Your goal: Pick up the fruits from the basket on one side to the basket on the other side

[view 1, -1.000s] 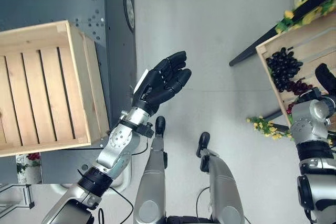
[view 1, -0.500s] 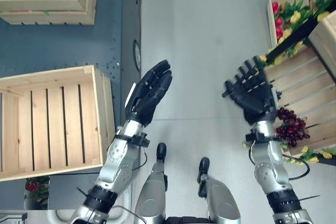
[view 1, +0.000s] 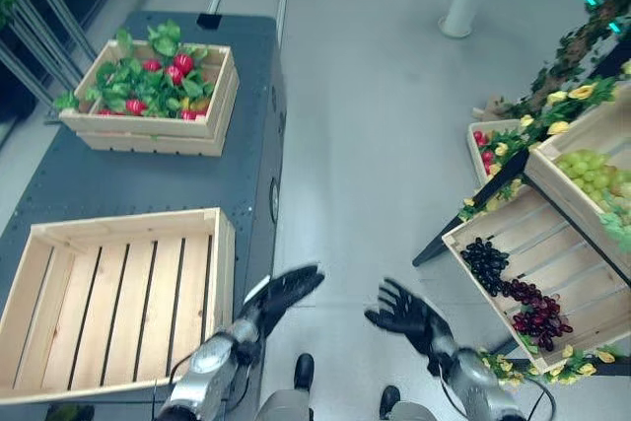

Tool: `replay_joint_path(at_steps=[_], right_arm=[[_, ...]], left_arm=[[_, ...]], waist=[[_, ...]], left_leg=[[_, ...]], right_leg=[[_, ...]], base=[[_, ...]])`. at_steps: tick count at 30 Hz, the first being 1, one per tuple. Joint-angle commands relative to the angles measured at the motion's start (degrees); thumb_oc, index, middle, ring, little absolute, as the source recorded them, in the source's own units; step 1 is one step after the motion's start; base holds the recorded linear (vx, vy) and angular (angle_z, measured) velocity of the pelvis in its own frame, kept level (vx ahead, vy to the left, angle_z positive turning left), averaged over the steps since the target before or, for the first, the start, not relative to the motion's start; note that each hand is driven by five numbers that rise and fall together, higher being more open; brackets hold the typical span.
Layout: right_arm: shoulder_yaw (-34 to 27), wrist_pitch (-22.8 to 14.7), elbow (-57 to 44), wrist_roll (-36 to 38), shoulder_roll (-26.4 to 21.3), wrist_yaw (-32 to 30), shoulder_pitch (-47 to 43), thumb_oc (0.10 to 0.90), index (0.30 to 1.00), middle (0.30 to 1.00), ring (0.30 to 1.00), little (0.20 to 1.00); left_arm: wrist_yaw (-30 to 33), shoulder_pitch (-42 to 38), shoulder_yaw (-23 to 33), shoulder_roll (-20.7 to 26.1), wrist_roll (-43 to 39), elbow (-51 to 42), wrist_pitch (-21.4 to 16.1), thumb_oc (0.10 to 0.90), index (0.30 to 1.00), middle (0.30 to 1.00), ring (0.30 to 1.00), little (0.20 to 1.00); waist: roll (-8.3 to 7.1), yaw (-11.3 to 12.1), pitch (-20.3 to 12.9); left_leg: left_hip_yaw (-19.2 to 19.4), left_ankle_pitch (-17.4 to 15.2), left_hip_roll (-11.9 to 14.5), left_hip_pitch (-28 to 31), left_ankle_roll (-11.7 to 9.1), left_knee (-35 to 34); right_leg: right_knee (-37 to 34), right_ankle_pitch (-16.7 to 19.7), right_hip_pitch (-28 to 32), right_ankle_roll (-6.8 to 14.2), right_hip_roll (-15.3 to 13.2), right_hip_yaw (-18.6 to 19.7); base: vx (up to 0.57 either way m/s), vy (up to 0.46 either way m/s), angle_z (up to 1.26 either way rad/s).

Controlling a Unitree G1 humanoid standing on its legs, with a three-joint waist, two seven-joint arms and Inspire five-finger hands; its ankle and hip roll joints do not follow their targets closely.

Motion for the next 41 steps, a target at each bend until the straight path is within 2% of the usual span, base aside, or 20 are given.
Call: replay_joint_path(at_steps=[1, 3, 5, 7, 8, 10, 11, 14, 16, 18, 20, 21, 22, 25, 33, 41], right_arm=[[-2.82, -0.38, 2.07, -5.58, -1.82, -6.82, -0.26, 0.8, 0.9, 0.9, 0.9, 0.9], [-3.01, 0.69, 6.04, -7.31, -1.77, -6.2, 0.3, 0.8, 0.9, 0.9, 0.9, 0.9], [-2.7, 0.47, 10.04, -7.49, -1.31, -4.67, 0.72, 0.8, 0.9, 0.9, 0.9, 0.9], [-2.38, 0.51, 10.34, -8.57, -0.95, -3.28, 0.83, 0.8, 0.9, 0.9, 0.9, 0.9], [-1.34, 0.97, 9.53, -9.03, -0.76, -1.79, 0.96, 0.8, 0.9, 0.9, 0.9, 0.9], [-0.47, 1.04, 9.18, -9.67, -0.54, -1.03, 0.84, 0.8, 0.9, 0.9, 0.9, 0.9], [0.23, 0.97, 9.55, -10.32, -0.5, -0.15, 0.63, 0.8, 0.9, 0.9, 0.9, 0.9], [0.95, 1.01, 9.24, -11.46, -1.1, -0.24, 0.38, 0.8, 0.9, 0.9, 0.9, 0.9], [1.6, 0.92, 8.56, -10.92, -2.48, -1.26, -0.2, 0.8, 0.9, 0.9, 0.9, 0.9], [0.89, 0.79, 8.84, -8.39, -4.38, -3.17, -1.35, 0.8, 0.9, 0.9, 0.9, 0.9], [-0.02, 1.07, 9.04, -7.4, -4.96, -4.39, -1.93, 0.8, 0.9, 0.9, 0.9, 0.9], [-0.08, 1.07, 9.07, -7.43, -4.98, -4.45, -1.96, 0.8, 0.9, 0.9, 0.9, 0.9], [-0.78, 0.67, 9.94, -7.05, -5.0, -5.1, -1.85, 0.8, 0.9, 0.9, 0.9, 0.9], [-1.93, -0.32, 12.62, -5.11, -3.81, -6.28, -1.76, 0.8, 0.9, 0.9, 0.9, 0.9], [0.93, -0.01, 11.16, -7.64, 0.19, -5.07, -0.92, 0.8, 0.9, 0.9, 0.9, 0.9], [1.21, 0.02, 13.19, -7.08, -0.81, -6.43, -1.95, 0.8, 0.9, 0.9, 0.9, 0.9]], left_arm=[[3.38, -2.86, 1.71, -2.48, 2.42, 1.33, -0.99, 0.8, 0.9, 0.9, 0.9, 0.9], [5.16, -2.92, 1.8, -3.68, 2.94, 4.71, 0.17, 0.8, 0.9, 0.9, 0.9, 0.9], [7.3, -3.18, 3.22, -5.45, 3.83, 10.7, -0.48, 0.8, 0.9, 0.9, 0.9, 0.9], [8.25, -3.31, 4.3, -6.33, 3.66, 12.99, -0.39, 0.8, 0.9, 0.9, 0.9, 0.9], [8.89, -3.11, 5.23, -7.37, 4.39, 14.47, -0.29, 0.8, 0.9, 0.9, 0.9, 0.9], [8.87, -3.11, 5.23, -8.08, 4.81, 14.92, -0.19, 0.8, 0.9, 0.9, 0.9, 0.9], [8.41, -3.29, 4.83, -8.74, 6.19, 15.31, -0.78, 0.8, 0.9, 0.9, 0.9, 0.9], [8.55, -3.94, 3.44, -9.17, 9.65, 15.13, -0.93, 0.8, 0.9, 0.9, 0.9, 0.9], [8.86, -4.65, 2.44, -8.87, 11.52, 14.58, 0.13, 0.8, 0.9, 0.9, 0.9, 0.9], [8.68, -5.28, 1.27, -8.65, 13.2, 14.93, 1.33, 0.8, 0.9, 0.9, 0.9, 0.9], [9.38, -4.81, 0.81, -8.6, 14.01, 15.6, 2.28, 0.8, 0.9, 0.9, 0.9, 0.9], [9.5, -4.76, 0.83, -8.6, 14.02, 15.64, 2.4, 0.8, 0.9, 0.9, 0.9, 0.9], [10.4, -4.57, 0.84, -8.43, 14.9, 16.48, 3.19, 0.8, 0.9, 0.9, 0.9, 0.9], [11.36, -4.94, -0.31, -8.58, 16.57, 19.36, 3.14, 0.8, 0.9, 0.9, 0.9, 0.9], [13.65, -4.15, -1.45, -9.86, 18.61, 20.94, 1.96, 0.8, 0.9, 0.9, 0.9, 0.9], [14.51, -5.09, -2.57, -9.15, 19.33, 21.81, 3.37, 0.8, 0.9, 0.9, 0.9, 0.9]], waist=[[2.39, -0.2, -4.68], [2.51, -0.51, -5.09], [2.19, -0.4, -5.49], [2.01, -0.48, -5.76], [1.9, -0.62, -6.03], [1.9, -0.58, -6.25], [2.0, -0.4, -6.47], [1.85, -0.03, -6.37], [1.44, 0.21, -5.9], [0.89, -0.23, -5.88], [0.84, -0.58, -6.25], [0.88, -0.59, -6.26], [1.69, -1.15, -7.14], [3.15, -1.41, -8.59], [3.88, -1.35, -8.73], [3.47, -1.1, -8.66]], left_leg=[[2.28, -5.49, -0.23, 0.07, 0.42, 2.32], [1.12, -5.38, -0.61, -0.32, 0.59, 3.11], [-0.63, -5.07, -0.81, -0.64, -0.04, 3.92], [-1.44, -4.78, -0.73, -0.48, -0.64, 3.86], [-2.37, -3.8, 0.02, -0.27, -1.93, 3.13], [-3.0, -2.88, 0.59, -0.4, -2.84, 2.48], [-2.95, -1.22, 1.87, -1.17, -4.21, 1.3], [-3.51, 0.31, 3.01, -4.07, -5.57, 1.9], [-3.38, -1.44, 2.7, -5.94, -5.52, 6.44], [-0.6, -4.83, 2.45, -6.9, -5.11, 13.1], [-0.38, -7.04, 1.94, -5.46, -4.27, 14.42], [-0.35, -7.15, 1.9, -5.25, -4.21, 14.38], [0.16, -6.25, 2.3, -2.78, -4.28, 10.58], [-1.57, -3.53, 2.33, 0.46, -4.7, 2.52], [-1.49, -5.08, 0.86, 2.45, -3.67, 2.14], [-0.95, -6.25, 0.72, 3.21, -2.94, 2.68]], right_leg=[[1.98, 7.19, -6.39, -0.24, 2.83, 4.21], [2.18, 4.63, -5.47, -1.54, 4.65, 5.38], [-0.69, 4.15, -3.48, -3.04, 5.79, 6.04], [-2.25, 4.26, -2.42, -3.67, 6.4, 6.34], [-4.52, 4.54, -1.23, -4.45, 7.4, 7.05], [-6.05, 4.79, -0.57, -4.91, 7.96, 7.22], [-7.82, 5.0, 0.01, -5.26, 8.55, 6.9], [-8.85, 4.96, 0.42, -5.87, 8.87, 5.86], [-8.7, 4.81, 0.13, -6.35, 8.2, 4.66], [-8.07, 4.33, -0.13, -6.97, 7.0, 2.89], [-7.08, 3.99, -0.51, -7.01, 6.67, 2.66], [-7.01, 3.97, -0.53, -7.0, 6.68, 2.68], [-6.88, 3.7, -0.65, -6.96, 7.23, 2.57], [-7.64, 3.87, -0.11, -6.26, 7.77, 2.13], [-6.91, 4.06, 0.19, -4.63, 5.85, 1.7], [-7.18, 4.17, 0.83, -4.01, 5.16, 1.73]], base=[[-0.09, -0.083, -0.12], [-0.07, -0.141, -0.13], [-0.09, -0.318, -0.03], [-0.06, -0.334, 0.2], [-0.05, -0.347, 0.25], [-0.06, -0.312, 0.19], [-0.09, -0.261, 0.23], [-0.15, -0.224, 0.36], [-0.19, -0.149, 0.55], [-0.11, -0.039, 0.5], [-0.03, 0.042, 0.43], [0.02, 0.108, 0.49], [0.04, 0.126, 0.36], [0.05, 0.164, 0.4], [0.02, 0.114, 0.13], [0.01, 0.027, 0.0]])
